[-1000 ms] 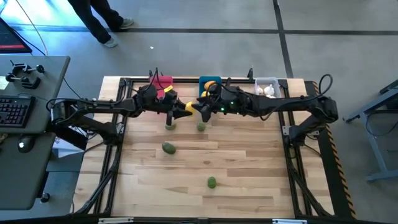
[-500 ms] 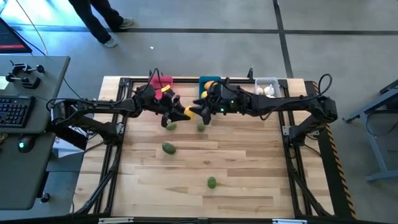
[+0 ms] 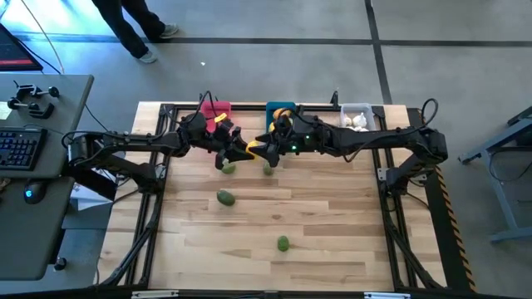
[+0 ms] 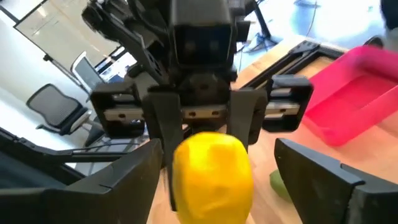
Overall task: Sort produce into baskets
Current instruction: Put the lemon into the blue bin
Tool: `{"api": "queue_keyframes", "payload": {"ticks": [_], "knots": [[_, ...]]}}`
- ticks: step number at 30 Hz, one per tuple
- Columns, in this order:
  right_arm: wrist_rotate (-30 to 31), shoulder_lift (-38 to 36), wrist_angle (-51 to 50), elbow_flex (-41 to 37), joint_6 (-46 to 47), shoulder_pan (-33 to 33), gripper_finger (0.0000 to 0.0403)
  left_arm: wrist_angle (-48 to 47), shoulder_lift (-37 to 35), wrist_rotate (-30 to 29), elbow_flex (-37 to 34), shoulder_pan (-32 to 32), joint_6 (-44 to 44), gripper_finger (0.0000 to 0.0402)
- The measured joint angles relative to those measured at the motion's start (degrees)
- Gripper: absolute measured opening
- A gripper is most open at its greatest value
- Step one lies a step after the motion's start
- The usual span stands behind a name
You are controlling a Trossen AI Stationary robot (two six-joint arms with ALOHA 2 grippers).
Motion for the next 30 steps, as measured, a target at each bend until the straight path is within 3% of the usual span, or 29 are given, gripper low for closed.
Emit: {"api": "queue_keyframes", "payload": {"ticks": [11, 15, 24, 30], "knots": [[-2.01, 3.77, 9.98, -0.02, 1.62, 0.0, 0.0295, 0.17, 0.0, 0.02, 0.0, 0.0, -0.47, 0.0112], [-2.03, 3.77, 9.6, -0.02, 1.58, 0.0, 0.0259, 0.17, 0.0, 0.02, 0.0, 0.0, -0.47, 0.0112], [-1.67, 3.79, 7.81, -0.02, 1.47, 0.0, 0.0138, 0.28, -0.02, 0.12, 0.0, 0.0, -1.02, 0.0112], [-1.19, 3.79, 7.64, -0.02, 1.51, -0.02, 0.0121, 0.24, -0.02, -0.14, 0.0, 0.07, -1.0, 0.0159]]}}
